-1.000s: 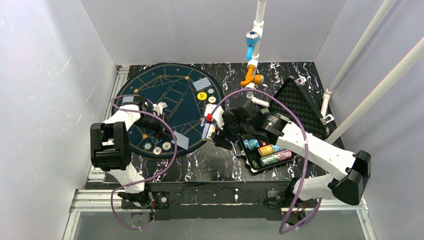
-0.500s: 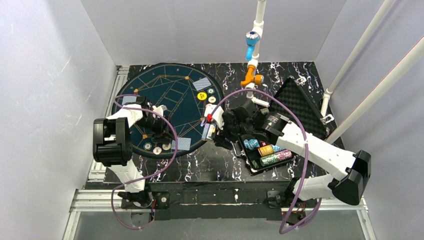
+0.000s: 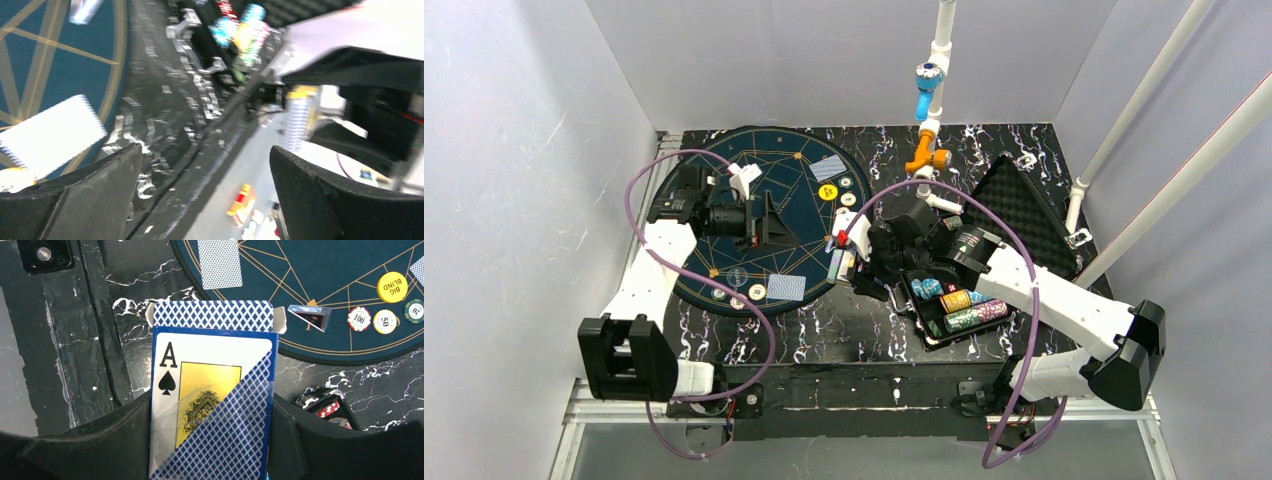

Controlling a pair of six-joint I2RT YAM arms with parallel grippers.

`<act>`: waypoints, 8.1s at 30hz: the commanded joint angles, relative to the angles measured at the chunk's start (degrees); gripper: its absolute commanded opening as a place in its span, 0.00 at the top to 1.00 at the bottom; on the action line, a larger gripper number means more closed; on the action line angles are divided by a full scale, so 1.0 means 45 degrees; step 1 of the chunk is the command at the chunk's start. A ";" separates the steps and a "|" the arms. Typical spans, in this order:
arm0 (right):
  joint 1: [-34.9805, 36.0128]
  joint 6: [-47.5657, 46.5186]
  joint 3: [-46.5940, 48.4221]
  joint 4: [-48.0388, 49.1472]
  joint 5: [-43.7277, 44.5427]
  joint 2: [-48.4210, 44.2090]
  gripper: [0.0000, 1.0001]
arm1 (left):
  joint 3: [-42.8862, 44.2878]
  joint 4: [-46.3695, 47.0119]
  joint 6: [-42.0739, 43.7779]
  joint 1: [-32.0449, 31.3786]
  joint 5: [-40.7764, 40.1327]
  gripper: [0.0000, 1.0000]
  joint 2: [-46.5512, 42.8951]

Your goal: Distribute texas hold em gaming equipment

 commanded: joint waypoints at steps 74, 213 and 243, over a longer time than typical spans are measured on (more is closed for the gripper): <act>0.0034 0.0092 -0.0334 0.0902 0.0183 -0.0540 0.99 | 0.1344 -0.2235 0.0186 0.0140 0.1138 1.00 -0.0218; -0.0200 -0.0234 0.0460 0.0510 0.0482 -0.1074 0.99 | 0.0923 -0.1794 -0.1363 0.0693 0.3417 1.00 -0.0568; -0.0745 -0.1060 0.1038 -0.0650 0.1263 -0.1040 0.99 | 0.7546 0.6451 -0.8349 -0.0780 -0.4301 1.00 0.8802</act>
